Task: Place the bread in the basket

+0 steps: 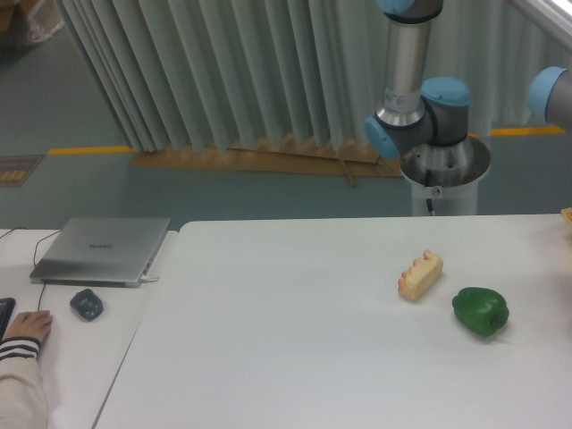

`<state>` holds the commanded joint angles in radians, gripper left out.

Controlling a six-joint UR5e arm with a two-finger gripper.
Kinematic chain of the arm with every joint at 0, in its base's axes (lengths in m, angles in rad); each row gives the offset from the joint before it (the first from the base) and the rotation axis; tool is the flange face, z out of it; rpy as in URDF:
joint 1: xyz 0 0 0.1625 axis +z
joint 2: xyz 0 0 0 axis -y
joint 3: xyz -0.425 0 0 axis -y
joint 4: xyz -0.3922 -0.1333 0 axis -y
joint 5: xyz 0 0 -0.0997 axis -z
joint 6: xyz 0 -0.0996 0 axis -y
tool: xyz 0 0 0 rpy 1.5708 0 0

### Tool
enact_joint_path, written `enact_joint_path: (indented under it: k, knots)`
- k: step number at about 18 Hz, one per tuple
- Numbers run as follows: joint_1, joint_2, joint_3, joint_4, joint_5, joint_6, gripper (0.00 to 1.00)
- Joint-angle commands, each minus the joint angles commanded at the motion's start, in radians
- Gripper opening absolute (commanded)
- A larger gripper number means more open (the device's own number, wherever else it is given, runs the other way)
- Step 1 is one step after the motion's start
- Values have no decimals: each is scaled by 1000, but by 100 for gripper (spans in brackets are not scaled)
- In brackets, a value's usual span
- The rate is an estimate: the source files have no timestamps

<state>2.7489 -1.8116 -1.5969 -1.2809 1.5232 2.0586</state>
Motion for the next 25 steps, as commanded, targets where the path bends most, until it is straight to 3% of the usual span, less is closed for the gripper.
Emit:
enact_joint_path:
  k: [17,25]
  knots:
    - [-8,2,3,14,0,-8,100]
    - [-40,23,-58,3,0,-155,100]
